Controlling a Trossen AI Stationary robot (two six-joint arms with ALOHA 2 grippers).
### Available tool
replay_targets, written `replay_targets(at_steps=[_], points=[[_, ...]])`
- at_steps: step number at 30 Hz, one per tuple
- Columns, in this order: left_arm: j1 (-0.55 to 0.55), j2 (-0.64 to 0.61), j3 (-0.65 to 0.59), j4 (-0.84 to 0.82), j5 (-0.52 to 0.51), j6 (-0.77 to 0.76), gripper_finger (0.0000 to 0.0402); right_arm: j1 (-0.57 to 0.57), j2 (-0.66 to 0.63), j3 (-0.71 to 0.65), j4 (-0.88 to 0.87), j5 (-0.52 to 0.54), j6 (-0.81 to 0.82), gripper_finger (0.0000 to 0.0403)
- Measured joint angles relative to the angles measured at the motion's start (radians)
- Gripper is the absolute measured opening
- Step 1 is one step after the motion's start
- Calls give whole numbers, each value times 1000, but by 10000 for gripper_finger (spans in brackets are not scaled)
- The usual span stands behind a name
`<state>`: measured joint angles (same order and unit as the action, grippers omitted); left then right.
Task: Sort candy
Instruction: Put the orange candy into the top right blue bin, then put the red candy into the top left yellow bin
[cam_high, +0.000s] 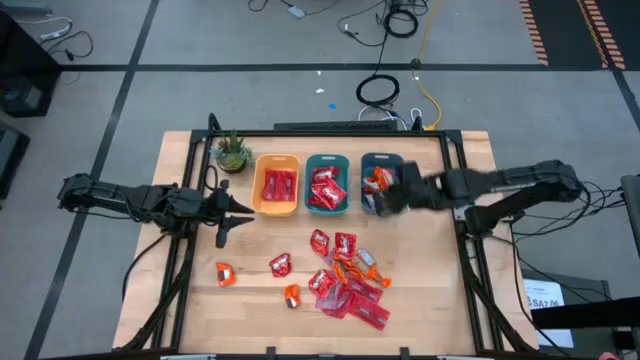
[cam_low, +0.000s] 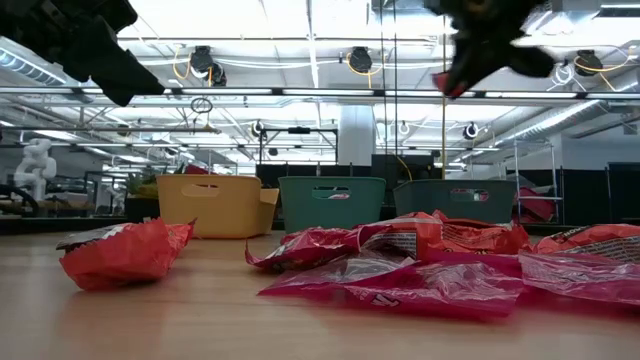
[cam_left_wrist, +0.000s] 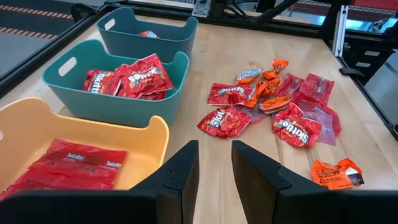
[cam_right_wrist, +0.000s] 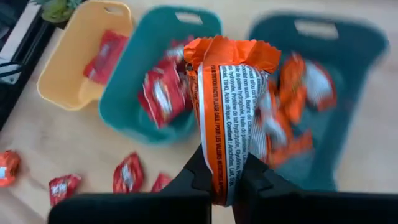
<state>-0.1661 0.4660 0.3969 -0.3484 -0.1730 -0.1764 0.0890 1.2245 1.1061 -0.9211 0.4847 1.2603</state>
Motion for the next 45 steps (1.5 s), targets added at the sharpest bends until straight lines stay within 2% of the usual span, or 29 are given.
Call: replay_targets(at_steps=[3, 7, 12, 16, 20, 26, 30, 35, 40, 45], points=[[0, 0, 0, 0, -11, 0, 105, -153, 12, 0, 93, -93, -223, 12], [0, 0, 0, 0, -13, 0, 105, -327, 66, 1, 115, -204, -414, 12], [0, 0, 0, 4, -35, -11, 105, -434, 139, 1, 125, -250, -577, 19], [0, 0, 0, 14, -156, -129, 105, -462, 188, 1, 124, -249, -655, 46], [0, 0, 0, 35, -263, -159, 105, -470, 216, 1, 124, -259, -717, 89], [0, 0, 0, 81, -278, -158, 105, -470, 230, 1, 114, -278, -749, 162], [0, 0, 0, 80, -278, -158, 105, -470, 230, 1, 96, -277, -749, 196], [3, 0, 0, 80, -274, -214, 105, -459, 229, 1, 26, -286, -717, 215], [3, 0, 0, 77, -262, -281, 106, -431, 229, 1, -33, -332, -659, 216], [3, 0, 0, 48, -261, -289, 141, -375, 222, 1, -61, -335, -587, 215]])
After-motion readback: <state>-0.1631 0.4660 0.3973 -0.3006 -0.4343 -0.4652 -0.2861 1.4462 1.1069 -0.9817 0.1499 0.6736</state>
